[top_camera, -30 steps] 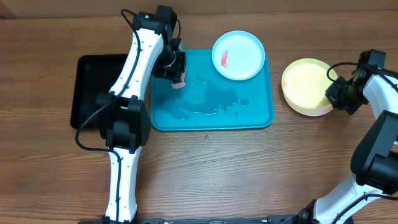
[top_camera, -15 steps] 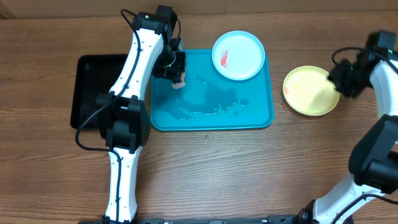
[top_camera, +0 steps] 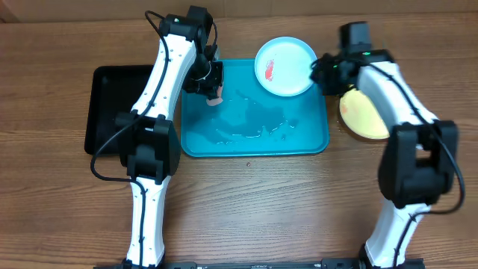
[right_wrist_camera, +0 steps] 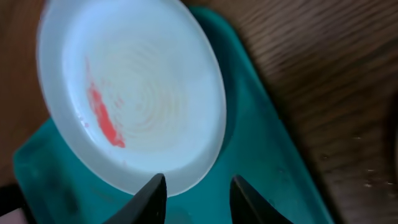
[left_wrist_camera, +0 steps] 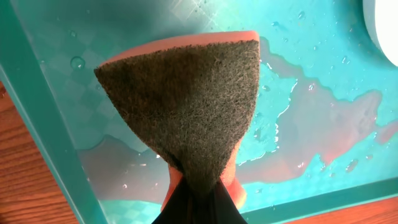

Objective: Clean dirty plates on tray and stack at the side
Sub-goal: 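Release the yellow plate and reach the right gripper to the light-blue plate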

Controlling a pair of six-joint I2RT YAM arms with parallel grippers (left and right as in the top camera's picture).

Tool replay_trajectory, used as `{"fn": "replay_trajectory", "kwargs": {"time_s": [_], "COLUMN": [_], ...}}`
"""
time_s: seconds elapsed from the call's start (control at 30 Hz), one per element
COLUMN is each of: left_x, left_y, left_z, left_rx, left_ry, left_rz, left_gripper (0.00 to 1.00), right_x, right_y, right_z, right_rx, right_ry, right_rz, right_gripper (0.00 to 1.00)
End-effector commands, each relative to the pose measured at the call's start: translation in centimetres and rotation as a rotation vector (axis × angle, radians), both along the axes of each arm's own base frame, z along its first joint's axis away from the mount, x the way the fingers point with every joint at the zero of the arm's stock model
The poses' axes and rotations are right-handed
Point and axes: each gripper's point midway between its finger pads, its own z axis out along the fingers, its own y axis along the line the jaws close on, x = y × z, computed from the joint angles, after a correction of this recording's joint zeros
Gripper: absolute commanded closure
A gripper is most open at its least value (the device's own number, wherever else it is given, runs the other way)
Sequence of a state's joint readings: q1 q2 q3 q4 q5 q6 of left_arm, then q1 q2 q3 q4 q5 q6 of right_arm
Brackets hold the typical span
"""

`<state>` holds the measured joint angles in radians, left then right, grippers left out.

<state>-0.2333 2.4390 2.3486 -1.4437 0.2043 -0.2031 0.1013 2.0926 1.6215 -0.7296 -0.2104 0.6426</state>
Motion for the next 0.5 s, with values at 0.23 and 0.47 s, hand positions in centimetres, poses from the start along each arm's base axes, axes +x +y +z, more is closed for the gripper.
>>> {"fn": "replay_trajectory", "kwargs": {"time_s": [0.23, 0.47], "left_x": [0.0, 0.0], "left_y": [0.3, 0.3], "left_z": [0.1, 0.1], "left_rx": [0.005, 0.005], "left_ry": [-0.003, -0.002], "left_rz": [0.010, 0.010], "left_gripper": [0.96, 0.96], "right_x": [-0.1, -1.6], "right_y": [1.7, 3.7], "right_z": [-4.3, -7.2], "right_rx": [-0.039, -0.057], "right_ry": [0.064, 0.132], "right_rz": [0.005, 0.067], "right_gripper": [0.80, 0.82]}}
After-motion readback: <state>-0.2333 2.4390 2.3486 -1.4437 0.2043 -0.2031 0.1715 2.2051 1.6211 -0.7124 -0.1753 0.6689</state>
